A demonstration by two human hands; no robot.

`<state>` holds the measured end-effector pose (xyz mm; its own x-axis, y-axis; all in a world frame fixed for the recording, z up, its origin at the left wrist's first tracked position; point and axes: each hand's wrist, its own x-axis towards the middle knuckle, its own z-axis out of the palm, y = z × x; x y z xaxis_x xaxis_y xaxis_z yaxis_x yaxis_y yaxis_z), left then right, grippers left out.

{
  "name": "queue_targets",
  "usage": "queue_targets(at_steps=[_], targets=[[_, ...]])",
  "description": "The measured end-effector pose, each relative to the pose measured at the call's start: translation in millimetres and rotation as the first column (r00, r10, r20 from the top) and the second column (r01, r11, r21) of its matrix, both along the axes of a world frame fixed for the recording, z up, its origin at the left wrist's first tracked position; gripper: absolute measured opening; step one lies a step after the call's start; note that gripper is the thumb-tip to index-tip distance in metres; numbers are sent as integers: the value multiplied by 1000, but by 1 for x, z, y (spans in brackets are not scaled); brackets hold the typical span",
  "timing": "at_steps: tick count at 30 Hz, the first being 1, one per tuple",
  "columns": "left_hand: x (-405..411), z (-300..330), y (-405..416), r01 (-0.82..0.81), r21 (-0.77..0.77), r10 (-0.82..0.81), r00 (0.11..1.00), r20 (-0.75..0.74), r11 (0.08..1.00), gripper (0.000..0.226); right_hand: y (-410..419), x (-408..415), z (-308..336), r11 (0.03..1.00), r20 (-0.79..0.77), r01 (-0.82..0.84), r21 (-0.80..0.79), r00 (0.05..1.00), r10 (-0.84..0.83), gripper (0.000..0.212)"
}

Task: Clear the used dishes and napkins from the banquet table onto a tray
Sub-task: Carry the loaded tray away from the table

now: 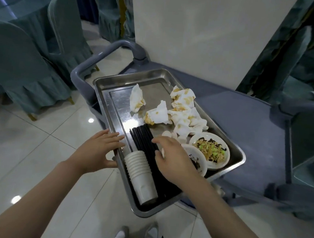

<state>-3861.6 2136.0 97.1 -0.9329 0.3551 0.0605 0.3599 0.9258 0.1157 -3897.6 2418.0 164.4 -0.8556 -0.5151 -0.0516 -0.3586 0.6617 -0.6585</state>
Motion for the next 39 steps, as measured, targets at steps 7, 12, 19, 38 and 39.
queue_targets(at_steps=[7, 12, 19, 38, 39], targets=[[2, -5, 18, -29, -24, 28, 998, -52, 999, 67, -29, 45, -30, 996, -113, -47, 79, 992, 55, 44], [0, -5, 33, -10, -52, 6, 996, -83, 999, 70, -27, 67, -40, 953, -59, 12, 302, 998, 6, 89], [-11, -18, 57, 123, 24, -123, 992, -25, 992, 63, -5, 69, -43, 904, -62, 74, 422, 997, -53, 88], [-90, -25, 54, 91, 131, -83, 995, -64, 987, 52, 105, 5, -53, 905, -126, 175, 388, 983, -136, 88], [-92, -26, 59, 79, 140, -72, 996, -52, 987, 53, 110, 3, -56, 895, -143, 195, 401, 978, -149, 87]])
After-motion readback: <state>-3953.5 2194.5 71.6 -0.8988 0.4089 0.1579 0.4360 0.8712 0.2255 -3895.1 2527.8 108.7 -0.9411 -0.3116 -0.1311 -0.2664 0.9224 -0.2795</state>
